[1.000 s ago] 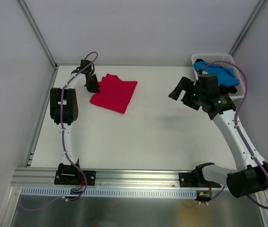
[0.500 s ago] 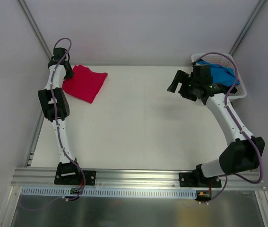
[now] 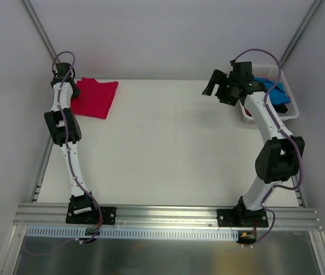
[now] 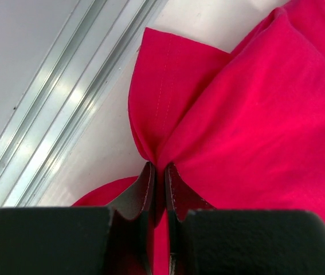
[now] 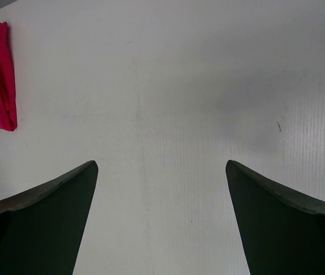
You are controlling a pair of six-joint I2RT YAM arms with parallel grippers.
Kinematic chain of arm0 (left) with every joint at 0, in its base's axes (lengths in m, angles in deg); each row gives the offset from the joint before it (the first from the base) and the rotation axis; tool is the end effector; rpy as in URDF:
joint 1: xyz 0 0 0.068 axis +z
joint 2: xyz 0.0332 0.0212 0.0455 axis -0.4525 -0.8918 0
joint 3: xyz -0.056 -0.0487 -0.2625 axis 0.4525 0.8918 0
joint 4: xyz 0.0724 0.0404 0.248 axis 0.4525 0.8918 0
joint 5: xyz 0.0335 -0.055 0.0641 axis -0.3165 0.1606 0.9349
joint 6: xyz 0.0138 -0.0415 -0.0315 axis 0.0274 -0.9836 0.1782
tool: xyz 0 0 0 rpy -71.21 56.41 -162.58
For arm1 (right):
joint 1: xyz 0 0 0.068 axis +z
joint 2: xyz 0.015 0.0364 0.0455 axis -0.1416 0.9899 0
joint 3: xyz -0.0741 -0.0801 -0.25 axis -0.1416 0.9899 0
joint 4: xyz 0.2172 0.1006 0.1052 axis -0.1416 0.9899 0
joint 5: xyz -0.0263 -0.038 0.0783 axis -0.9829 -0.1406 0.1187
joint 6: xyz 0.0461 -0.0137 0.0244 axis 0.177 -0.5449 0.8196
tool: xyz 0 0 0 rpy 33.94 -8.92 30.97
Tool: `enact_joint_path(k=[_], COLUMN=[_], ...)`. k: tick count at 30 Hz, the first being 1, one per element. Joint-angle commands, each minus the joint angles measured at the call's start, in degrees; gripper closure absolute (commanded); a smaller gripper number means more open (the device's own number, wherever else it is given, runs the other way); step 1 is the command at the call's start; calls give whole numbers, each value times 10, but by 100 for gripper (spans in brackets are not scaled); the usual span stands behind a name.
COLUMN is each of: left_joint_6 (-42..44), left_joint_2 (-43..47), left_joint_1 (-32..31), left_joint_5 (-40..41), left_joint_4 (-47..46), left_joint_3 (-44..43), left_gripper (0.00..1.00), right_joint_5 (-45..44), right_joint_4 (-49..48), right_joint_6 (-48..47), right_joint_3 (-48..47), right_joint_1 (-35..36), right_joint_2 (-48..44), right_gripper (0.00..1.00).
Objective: Fold and stack the t-shirts
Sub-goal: Neatly place the folded tshirt to the corner
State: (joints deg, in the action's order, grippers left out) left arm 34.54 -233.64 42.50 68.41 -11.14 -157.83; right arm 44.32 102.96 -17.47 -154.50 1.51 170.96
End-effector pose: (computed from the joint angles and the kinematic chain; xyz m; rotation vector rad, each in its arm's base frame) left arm 0.5557 0.1607 0.1869 -0.7021 2.2243 0.1727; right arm 0.3953 0.0735 0.3451 -0.0873 2.2172 0.3837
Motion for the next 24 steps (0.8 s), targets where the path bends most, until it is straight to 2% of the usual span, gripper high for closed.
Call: enact_joint_path(k=[1, 8, 12, 17, 19, 24], left_joint_6=[-27, -55, -72, -46, -42, -28], left_joint_2=[-2, -7, -5, -16, -16, 13], left_joint_1=[4, 36, 36, 36, 36, 33], left_joint_5=[37, 23, 43, 8, -3, -35], left_joint_4=[1, -23, -25, -59, -61, -63], left_joint_3=[-26, -30, -27, -45, -44, -16], left_gripper=[100, 100, 100, 99, 95, 46], right_joint_5=[31, 31, 37, 35, 37, 52], right_joint_4=[8, 10, 13, 16, 16, 16], right_joint_6=[-13, -17, -16, -18, -19, -19], right_joint_3=[-32, -31, -31, -31, -31, -42], right_joint_1=[-2, -1, -2, -2, -2, -1], right_joint_2=[10, 11, 11, 10, 11, 17], right_gripper=[1, 1, 1, 1, 1, 1])
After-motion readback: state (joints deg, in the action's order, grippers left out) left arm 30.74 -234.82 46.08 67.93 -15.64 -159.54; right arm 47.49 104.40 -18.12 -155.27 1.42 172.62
